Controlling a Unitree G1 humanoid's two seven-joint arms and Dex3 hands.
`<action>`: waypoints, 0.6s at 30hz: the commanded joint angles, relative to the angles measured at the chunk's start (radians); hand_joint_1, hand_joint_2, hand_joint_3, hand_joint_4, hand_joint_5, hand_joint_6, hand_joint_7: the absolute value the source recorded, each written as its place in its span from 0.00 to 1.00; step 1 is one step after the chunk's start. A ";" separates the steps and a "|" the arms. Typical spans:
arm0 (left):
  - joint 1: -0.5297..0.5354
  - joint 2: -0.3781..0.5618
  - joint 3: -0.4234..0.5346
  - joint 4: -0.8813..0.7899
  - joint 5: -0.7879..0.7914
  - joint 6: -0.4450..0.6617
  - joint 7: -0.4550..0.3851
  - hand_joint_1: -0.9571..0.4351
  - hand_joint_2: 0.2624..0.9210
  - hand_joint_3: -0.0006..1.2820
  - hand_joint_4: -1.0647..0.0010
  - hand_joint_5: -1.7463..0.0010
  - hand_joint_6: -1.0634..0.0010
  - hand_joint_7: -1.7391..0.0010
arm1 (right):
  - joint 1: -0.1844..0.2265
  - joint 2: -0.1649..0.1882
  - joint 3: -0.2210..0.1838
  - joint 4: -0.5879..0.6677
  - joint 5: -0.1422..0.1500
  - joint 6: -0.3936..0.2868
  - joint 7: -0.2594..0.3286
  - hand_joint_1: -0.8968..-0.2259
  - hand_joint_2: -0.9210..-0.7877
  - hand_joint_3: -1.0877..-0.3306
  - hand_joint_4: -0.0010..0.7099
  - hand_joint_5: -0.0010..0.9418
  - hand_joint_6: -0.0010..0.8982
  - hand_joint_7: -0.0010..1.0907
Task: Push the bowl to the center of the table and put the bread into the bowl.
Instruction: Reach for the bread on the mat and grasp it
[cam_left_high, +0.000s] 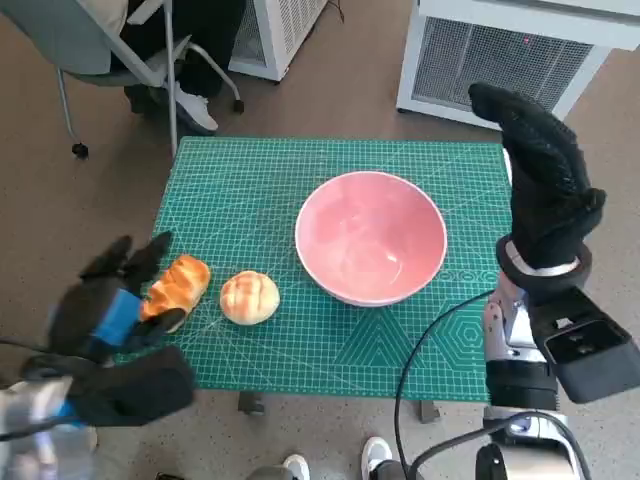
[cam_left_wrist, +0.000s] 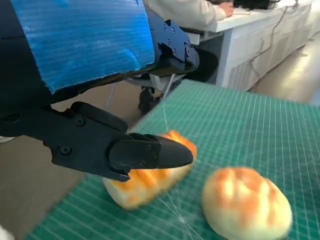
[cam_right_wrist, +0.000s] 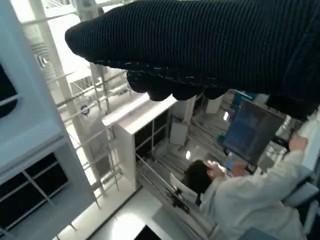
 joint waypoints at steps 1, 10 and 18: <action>-0.048 -0.054 -0.038 0.013 0.066 0.056 0.041 0.15 1.00 0.28 0.77 0.99 0.74 1.00 | 0.033 -0.003 0.006 -0.009 0.019 0.020 0.010 0.48 0.00 0.36 0.00 0.54 0.00 0.76; -0.097 -0.149 -0.083 0.099 0.122 0.146 0.106 0.15 1.00 0.28 0.76 0.99 0.74 1.00 | 0.045 -0.010 0.007 -0.012 0.017 0.018 0.005 0.49 0.00 0.37 0.00 0.54 0.00 0.75; -0.128 -0.214 -0.095 0.184 0.115 0.200 0.168 0.17 1.00 0.26 0.75 0.99 0.74 1.00 | 0.050 -0.007 0.010 -0.019 0.038 0.037 0.015 0.44 0.00 0.37 0.00 0.53 0.00 0.74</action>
